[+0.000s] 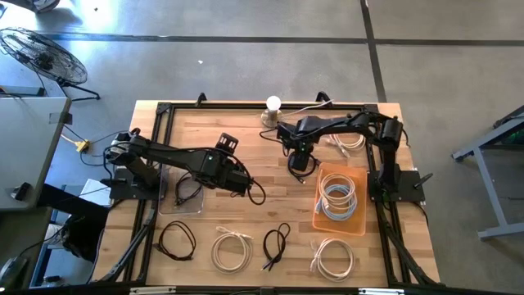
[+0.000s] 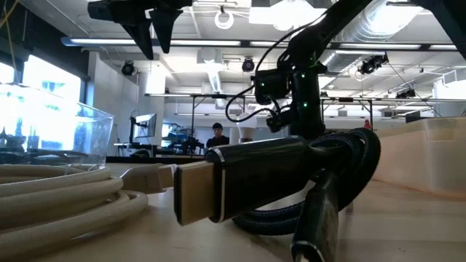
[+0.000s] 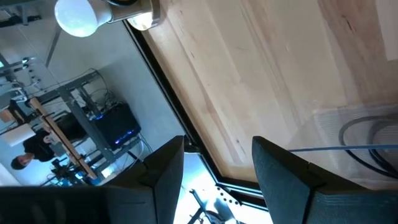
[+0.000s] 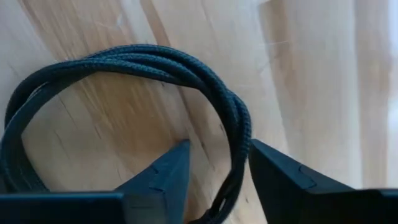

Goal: Pick & Place USB Port
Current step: Put the black USB cable into the transparent bin

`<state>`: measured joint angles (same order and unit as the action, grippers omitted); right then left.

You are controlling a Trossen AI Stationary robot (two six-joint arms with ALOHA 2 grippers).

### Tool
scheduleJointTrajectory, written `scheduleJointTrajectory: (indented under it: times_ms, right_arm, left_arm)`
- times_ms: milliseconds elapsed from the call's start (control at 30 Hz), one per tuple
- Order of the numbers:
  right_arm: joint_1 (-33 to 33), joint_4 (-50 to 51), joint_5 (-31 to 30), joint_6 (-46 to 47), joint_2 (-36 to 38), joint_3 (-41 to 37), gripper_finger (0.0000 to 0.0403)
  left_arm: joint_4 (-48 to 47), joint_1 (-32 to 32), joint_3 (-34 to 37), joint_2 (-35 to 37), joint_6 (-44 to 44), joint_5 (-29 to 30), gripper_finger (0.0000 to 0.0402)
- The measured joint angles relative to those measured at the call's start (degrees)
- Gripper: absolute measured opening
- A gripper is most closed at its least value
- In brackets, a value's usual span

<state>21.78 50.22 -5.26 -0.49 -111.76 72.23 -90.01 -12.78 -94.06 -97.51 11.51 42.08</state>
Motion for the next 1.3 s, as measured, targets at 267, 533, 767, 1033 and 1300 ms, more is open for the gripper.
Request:
scheduleJointTrajectory:
  times_ms: [267, 533, 767, 1033, 1300]
  right_arm:
    - [-0.09, -0.06, 0.19, -2.78, -0.88, 0.15, 0.0025]
    - [-1.20, -0.50, -0.97, -3.28, -0.95, 0.13, 0.0009]
    - [-4.52, -0.13, -7.60, -3.02, -0.08, -0.07, 0.0008]
    - [-10.70, 2.82, -11.52, -0.80, 9.73, -0.07, 0.0008]
    - [-20.71, -0.63, -15.67, 0.59, 24.61, -0.04, 0.0008]
  left_arm:
    - [-0.01, 0.00, 0.00, 0.00, -1.22, -0.45, 0.0183]
    - [-0.01, 0.00, 0.00, 0.00, -1.90, 0.34, 0.0183]
    - [0.11, 0.00, 0.04, 2.06, 0.60, -1.27, 0.0183]
    - [0.04, 0.00, 0.04, 9.81, 1.10, -2.81, 0.0183]
    - [3.49, 0.00, 0.05, 18.66, 0.86, -2.94, 0.0183]
